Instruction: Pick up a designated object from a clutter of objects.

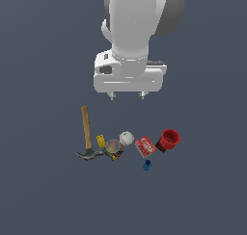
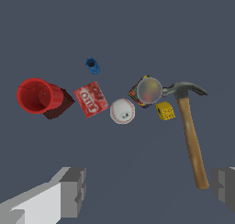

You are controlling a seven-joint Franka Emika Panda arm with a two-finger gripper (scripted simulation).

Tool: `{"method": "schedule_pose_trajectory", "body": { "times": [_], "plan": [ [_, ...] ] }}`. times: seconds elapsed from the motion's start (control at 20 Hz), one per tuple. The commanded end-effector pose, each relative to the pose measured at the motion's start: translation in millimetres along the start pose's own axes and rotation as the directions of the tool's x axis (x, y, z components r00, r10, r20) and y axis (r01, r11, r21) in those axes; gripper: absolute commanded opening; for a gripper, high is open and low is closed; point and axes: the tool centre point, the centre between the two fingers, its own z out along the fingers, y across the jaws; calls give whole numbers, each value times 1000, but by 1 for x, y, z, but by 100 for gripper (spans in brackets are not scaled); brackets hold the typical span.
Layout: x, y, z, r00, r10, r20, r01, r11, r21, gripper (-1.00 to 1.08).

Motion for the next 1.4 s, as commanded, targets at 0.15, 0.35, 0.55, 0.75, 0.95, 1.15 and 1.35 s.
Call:
{"method": "schedule_pose_trajectory", "body": {
  "times": [0.15, 0.35, 0.55, 0.75, 0.95, 1.15, 1.35],
  "plan": [
    [1, 2, 0, 1000, -3, -2, 3, 1000, 0, 100],
    [5, 7, 1, 1000, -14, -11, 14, 1000, 0, 100],
    [7, 8, 1, 1000, -18, -13, 18, 1000, 0, 100],
    [7, 8, 1, 1000, -17, -13, 17, 1000, 0, 100],
    [12, 6, 5, 999, -31, -13, 31, 1000, -1, 100],
    [23, 2, 13, 998, -58, -14, 57, 998, -4, 100],
    [39, -4, 26, 995, -98, -15, 98, 995, -6, 100]
  ]
}}
